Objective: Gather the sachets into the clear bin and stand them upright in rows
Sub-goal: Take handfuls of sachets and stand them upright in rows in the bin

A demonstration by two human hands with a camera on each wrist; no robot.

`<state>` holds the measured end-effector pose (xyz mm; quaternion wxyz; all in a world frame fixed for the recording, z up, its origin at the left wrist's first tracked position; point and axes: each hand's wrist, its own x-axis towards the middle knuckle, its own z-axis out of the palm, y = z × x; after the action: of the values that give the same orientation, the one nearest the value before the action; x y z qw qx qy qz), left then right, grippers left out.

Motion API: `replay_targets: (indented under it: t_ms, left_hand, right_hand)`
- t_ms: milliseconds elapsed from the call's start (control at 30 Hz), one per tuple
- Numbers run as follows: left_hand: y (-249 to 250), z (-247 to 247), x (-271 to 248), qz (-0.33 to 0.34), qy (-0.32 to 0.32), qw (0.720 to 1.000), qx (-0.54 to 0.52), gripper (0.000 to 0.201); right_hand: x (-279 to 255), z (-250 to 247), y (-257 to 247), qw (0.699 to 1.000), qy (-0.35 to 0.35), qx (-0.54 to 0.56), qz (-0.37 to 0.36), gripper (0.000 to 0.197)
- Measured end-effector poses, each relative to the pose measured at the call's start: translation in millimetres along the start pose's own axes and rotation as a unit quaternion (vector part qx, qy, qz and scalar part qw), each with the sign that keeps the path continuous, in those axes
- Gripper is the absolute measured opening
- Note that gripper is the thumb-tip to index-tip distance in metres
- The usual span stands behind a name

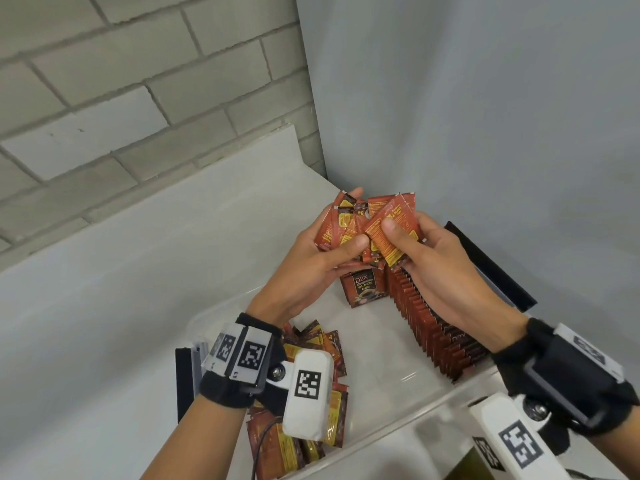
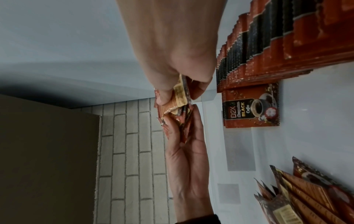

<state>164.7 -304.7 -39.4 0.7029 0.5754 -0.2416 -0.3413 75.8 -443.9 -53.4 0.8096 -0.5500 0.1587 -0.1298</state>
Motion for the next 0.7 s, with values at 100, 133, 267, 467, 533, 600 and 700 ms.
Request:
replay_targets:
  t_ms: [100,133,267,467,533,600,700]
  left_hand:
    - [-0.9,0.8,-0.1,0.002,-0.003,1.000,0.012,0.053]
    - [-1.4,0.6,0.1,0.005,-0.002,1.000,0.018,0.050]
    - [-2.7,-0.2,0.8,0.011,0.008,0.999,0.051,0.051]
    - [-3.1,4.0,-1.7,-0.015,-0.043,0.999,-0.020,0.082]
    - [1.2,3.1,-2.2,-0.029,-0.072,0.990,-0.121,0.086]
    - [4.0,0.3,-2.1,-0.053,-0.081,0.979,-0.180,0.076]
    - [0.5,0.6,-2.2,-0.064,-0.084,0.984,-0.140,0.049]
  right_hand:
    - [0.3,-0.1,-0.6,1.000,-0.004,0.011,0.007,0.039]
    - [0.4,-0.1,-0.6,1.000,-0.007,0.012,0.010,0.040]
    - [0.2,0.8,-0.9,1.000,-0.019,0.014,0.019,0.045]
    - [0.7,1.8,-2.1,0.997,-0.037,0.061,0.026,0.049]
    - [-0.3,3.1,-1.8,0.996,-0.054,0.059,0.024,0.050]
    - [-1.9,5.1,-0.8,0.995,-0.082,0.044,0.023,0.050]
    - [-4.7,7.5,0.3,0.994,-0.106,0.018,0.018,0.050]
